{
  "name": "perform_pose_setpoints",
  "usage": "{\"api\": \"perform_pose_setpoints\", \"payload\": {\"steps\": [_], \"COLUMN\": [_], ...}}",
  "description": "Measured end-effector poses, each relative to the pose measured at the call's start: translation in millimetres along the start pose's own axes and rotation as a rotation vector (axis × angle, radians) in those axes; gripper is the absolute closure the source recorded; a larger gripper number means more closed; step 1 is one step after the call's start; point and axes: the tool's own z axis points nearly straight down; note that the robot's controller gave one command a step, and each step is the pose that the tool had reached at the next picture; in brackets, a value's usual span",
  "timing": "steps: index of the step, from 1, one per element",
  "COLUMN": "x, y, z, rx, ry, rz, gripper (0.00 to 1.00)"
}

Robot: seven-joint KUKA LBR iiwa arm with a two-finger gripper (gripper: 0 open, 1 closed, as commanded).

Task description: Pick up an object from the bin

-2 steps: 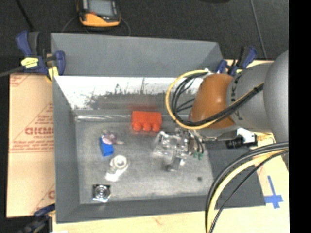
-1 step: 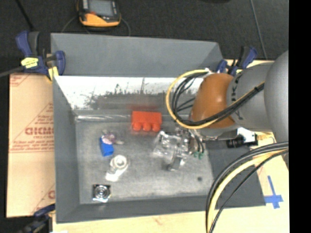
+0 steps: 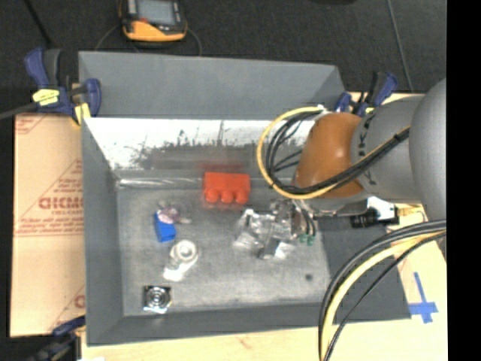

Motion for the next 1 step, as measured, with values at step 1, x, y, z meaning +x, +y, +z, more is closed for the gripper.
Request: {"api": "perform_pose_setpoints", "payload": {"steps": [1], "x": [-2.8], "y": [-0.2], "z": [-111.8], "rx": [-0.001], "ry": [-0.002], "rz": [-0.007], "gripper": [1.0]}}
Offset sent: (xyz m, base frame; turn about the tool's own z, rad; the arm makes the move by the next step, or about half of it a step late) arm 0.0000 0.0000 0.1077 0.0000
